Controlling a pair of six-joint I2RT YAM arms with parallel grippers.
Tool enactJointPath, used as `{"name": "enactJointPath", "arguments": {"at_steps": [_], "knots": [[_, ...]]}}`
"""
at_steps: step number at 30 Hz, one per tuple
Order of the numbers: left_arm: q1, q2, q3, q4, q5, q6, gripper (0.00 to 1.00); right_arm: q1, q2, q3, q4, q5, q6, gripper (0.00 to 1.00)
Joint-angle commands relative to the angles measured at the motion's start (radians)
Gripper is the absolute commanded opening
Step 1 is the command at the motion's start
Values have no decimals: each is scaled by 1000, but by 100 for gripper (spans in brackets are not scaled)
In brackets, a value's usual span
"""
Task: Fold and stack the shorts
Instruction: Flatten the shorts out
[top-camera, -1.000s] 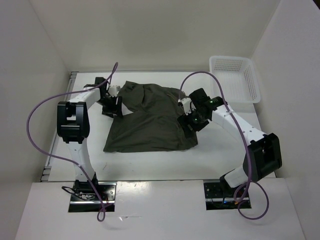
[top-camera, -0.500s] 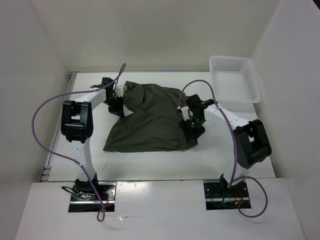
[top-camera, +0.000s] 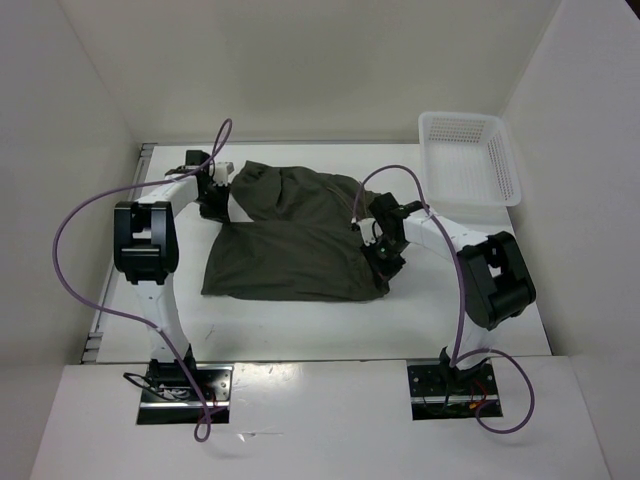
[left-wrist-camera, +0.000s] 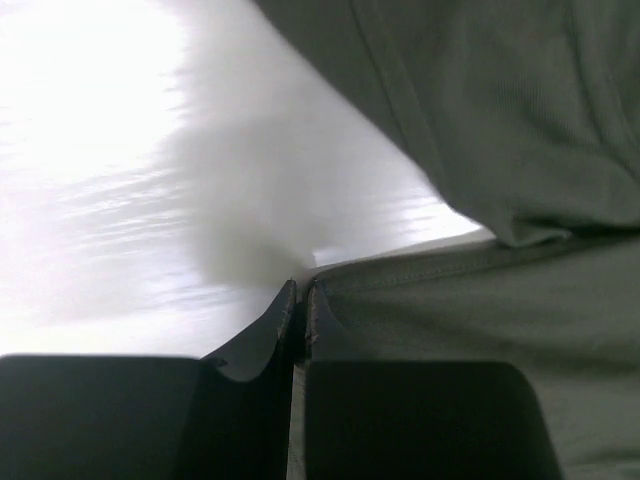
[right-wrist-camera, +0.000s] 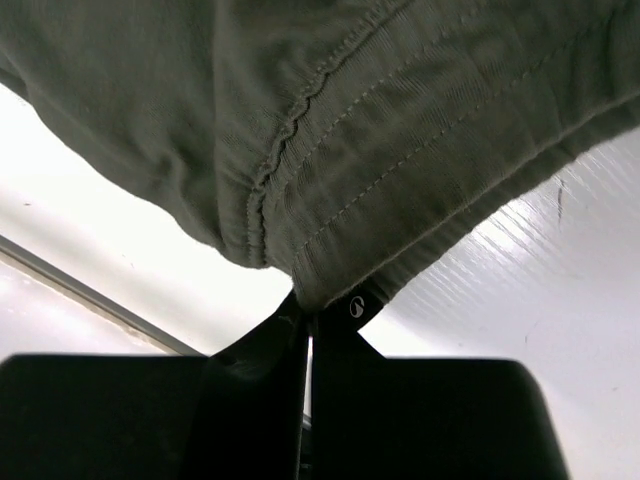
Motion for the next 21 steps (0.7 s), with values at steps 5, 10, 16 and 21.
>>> {"name": "enactJointPath", "arguments": {"at_steps": [5,10,16,21], "knots": [[30,35,79,76,-121,7,2,-5,19,-5,5,-30,-38,0],[39,57,89,41,-71,7,14,-5,28,4,5,-30,-47,0],[39,-14,49,-13,-6,7,57,-5,5,141,-16,-30,-96,45],[49,-105,154,-90,40,7,70,-5,-26,453,2,-108,0,66]]}}
